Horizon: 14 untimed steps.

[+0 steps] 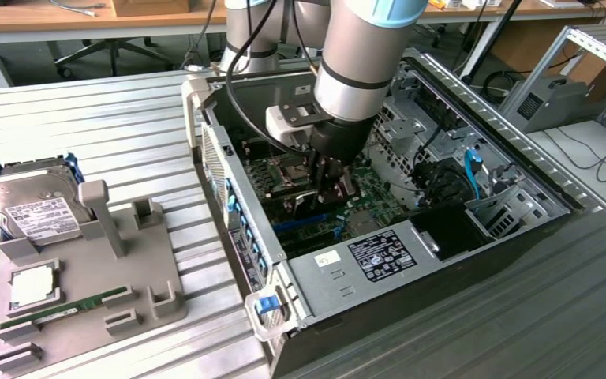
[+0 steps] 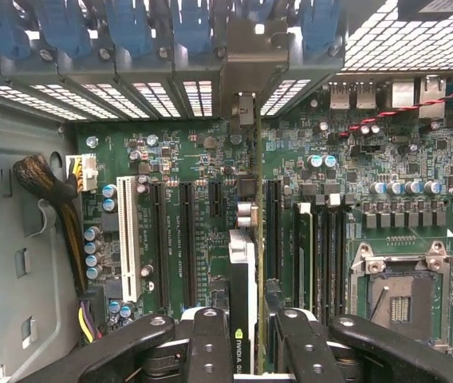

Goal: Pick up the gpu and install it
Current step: 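Insert the gpu into the slot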

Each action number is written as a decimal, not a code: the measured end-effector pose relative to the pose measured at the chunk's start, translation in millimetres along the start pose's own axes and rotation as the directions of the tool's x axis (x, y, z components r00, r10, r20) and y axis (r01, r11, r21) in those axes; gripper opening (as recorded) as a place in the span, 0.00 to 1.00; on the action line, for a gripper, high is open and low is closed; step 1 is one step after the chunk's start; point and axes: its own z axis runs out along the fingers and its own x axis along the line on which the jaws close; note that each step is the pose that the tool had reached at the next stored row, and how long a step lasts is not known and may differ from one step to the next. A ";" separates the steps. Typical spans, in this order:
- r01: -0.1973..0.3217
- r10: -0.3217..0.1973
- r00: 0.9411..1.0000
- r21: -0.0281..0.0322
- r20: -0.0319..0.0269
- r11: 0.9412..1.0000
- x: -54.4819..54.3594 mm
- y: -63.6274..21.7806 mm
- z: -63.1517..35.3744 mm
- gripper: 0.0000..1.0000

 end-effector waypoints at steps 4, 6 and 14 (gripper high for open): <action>0.000 0.000 1.000 0.000 0.000 1.000 0.0 0.0 0.1 0.27; 0.000 0.000 1.000 0.000 0.001 1.000 0.0 0.0 0.7 0.27; 0.000 0.000 1.000 0.000 0.000 1.000 0.0 0.0 1.2 0.27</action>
